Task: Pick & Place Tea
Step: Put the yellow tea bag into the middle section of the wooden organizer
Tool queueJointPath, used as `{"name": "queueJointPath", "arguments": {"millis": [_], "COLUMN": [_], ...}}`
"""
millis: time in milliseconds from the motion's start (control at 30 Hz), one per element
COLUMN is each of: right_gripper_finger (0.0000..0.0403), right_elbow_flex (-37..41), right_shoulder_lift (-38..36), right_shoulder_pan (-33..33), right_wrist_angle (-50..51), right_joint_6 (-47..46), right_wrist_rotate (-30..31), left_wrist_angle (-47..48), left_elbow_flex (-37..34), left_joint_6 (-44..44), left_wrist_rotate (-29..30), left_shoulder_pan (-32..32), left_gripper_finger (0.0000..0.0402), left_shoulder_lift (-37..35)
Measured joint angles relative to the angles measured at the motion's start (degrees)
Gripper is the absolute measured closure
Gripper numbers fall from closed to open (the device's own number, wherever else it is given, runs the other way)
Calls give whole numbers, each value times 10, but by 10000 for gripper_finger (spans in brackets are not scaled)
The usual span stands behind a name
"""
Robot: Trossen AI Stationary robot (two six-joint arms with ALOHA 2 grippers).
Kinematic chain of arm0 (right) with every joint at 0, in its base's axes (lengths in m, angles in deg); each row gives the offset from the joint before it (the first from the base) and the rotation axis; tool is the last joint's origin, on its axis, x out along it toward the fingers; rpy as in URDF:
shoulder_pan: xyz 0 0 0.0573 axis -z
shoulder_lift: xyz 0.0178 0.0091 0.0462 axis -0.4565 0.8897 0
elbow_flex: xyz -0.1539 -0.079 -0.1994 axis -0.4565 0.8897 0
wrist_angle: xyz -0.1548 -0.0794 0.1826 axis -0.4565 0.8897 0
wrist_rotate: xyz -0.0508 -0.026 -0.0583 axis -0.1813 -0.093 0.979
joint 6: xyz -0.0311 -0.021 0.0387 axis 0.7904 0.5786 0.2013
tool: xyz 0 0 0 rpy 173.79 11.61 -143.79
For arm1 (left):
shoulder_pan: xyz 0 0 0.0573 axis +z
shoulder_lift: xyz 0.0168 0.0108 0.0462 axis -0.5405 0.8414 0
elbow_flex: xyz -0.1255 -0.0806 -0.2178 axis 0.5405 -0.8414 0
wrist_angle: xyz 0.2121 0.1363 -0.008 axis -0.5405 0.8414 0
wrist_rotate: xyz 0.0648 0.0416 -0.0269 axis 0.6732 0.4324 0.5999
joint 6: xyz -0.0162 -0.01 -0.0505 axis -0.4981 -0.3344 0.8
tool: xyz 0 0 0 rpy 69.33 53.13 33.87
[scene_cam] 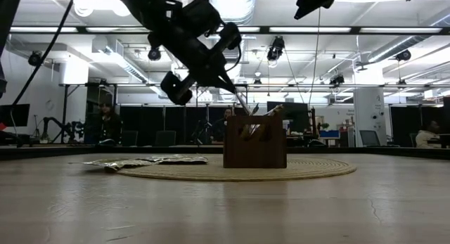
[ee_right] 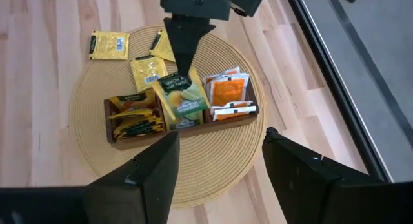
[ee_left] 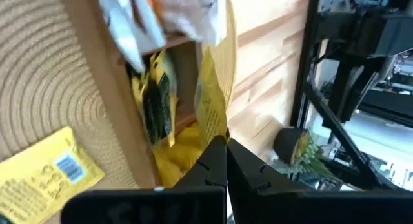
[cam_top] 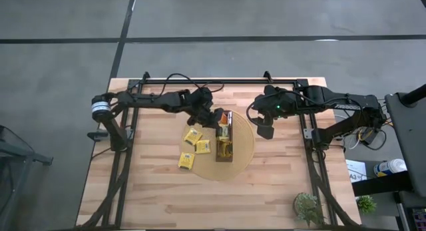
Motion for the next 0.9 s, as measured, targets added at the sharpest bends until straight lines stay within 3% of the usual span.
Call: {"name": "queueJointPath", "arguments": {"millis": [200,900], "right_gripper_finger": [184,184], "right_elbow_flex": [0,0], "right_shoulder_lift": [0,0], "right_shoulder_pan": [0,0], "right_wrist_angle": [0,-13], "right_joint_6": [0,14], "right_wrist_rotate": [29,33], "left_wrist_angle": [17,18], "left_elbow_flex": [0,2], "left_joint_6": [0,-10], "left_wrist_rotate": [-30,-35], "left_shoulder_pan": [-2,21], "left_gripper_finger": [401,401], "left_shoulder_lift": [14,20]}}
